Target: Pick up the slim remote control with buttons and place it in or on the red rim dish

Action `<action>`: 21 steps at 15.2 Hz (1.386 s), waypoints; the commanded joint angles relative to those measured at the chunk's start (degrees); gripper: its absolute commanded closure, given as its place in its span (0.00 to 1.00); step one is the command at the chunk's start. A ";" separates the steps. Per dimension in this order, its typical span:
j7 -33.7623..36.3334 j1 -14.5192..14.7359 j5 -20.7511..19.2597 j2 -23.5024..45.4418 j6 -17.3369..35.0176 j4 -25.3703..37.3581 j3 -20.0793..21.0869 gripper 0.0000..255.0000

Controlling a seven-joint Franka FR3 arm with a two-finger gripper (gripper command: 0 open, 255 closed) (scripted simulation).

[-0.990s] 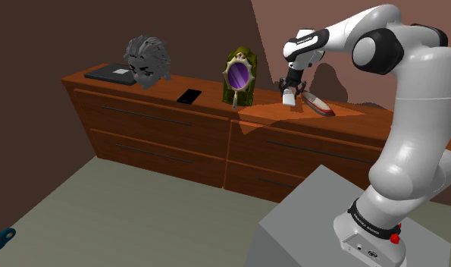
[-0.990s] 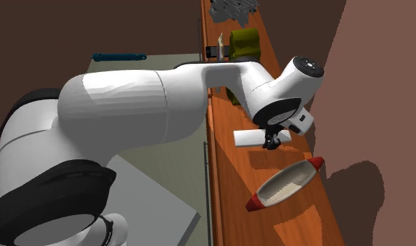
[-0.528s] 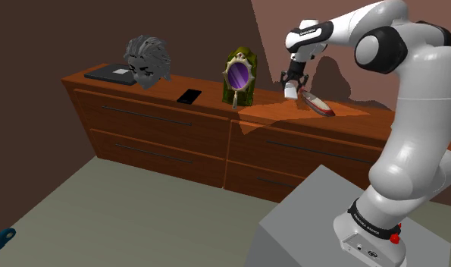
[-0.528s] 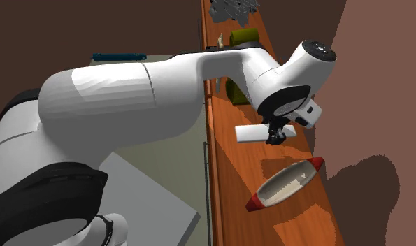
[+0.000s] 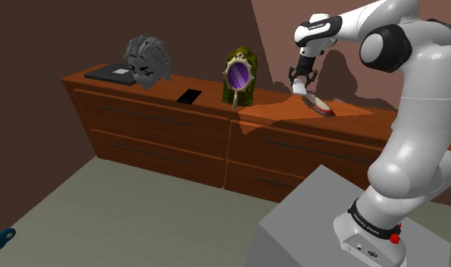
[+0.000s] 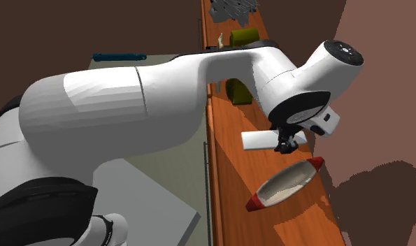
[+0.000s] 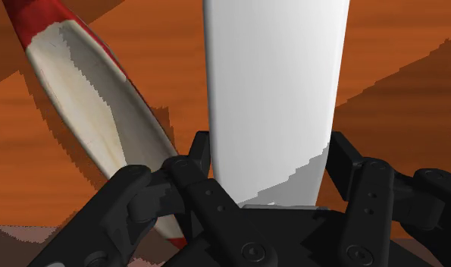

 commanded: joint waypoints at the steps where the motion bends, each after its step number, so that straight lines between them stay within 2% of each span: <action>1: -2.29 -1.58 0.22 -0.01 -0.07 0.02 -0.64 1.00; 9: -11.83 -8.64 1.58 1.78 -1.11 2.58 -3.20 1.00; 21: -12.33 -8.53 2.31 3.76 7.16 -3.80 -2.81 1.00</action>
